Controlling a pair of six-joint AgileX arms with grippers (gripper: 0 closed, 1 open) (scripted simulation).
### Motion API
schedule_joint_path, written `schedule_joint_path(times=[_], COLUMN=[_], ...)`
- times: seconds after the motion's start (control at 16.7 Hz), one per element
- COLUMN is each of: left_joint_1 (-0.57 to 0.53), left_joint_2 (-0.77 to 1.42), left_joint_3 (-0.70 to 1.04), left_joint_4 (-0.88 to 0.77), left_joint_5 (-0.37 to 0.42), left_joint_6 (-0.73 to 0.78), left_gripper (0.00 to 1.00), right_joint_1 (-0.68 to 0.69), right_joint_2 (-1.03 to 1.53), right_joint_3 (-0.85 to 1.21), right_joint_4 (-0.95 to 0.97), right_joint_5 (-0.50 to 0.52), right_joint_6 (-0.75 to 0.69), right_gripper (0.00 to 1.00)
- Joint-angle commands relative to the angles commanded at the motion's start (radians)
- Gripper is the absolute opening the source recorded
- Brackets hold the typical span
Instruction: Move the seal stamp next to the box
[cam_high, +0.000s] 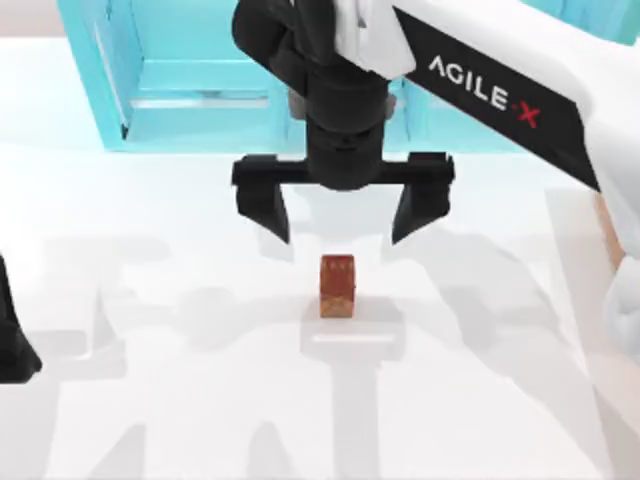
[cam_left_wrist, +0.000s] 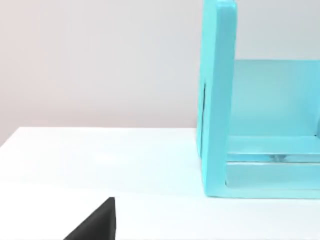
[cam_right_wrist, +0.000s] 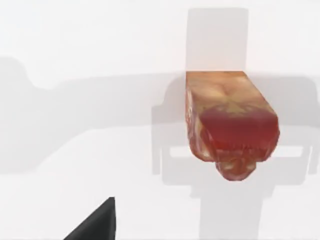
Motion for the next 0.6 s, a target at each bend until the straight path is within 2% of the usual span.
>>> schedule_joint_path(times=[0.24, 0.6], left_joint_1=[0.000, 0.000], left_joint_2=[0.000, 0.000], left_joint_3=[0.000, 0.000], left_joint_4=[0.000, 0.000], left_joint_5=[0.000, 0.000], left_joint_6=[0.000, 0.000], left_gripper=[1.00, 1.00], right_joint_1=[-0.003, 0.000], right_joint_2=[-0.003, 0.006], right_joint_3=[-0.042, -0.311], right_joint_4=[0.041, 0.322], right_joint_5=[0.000, 0.000], right_joint_6=[-0.003, 0.000], right_gripper=[1.00, 1.00])
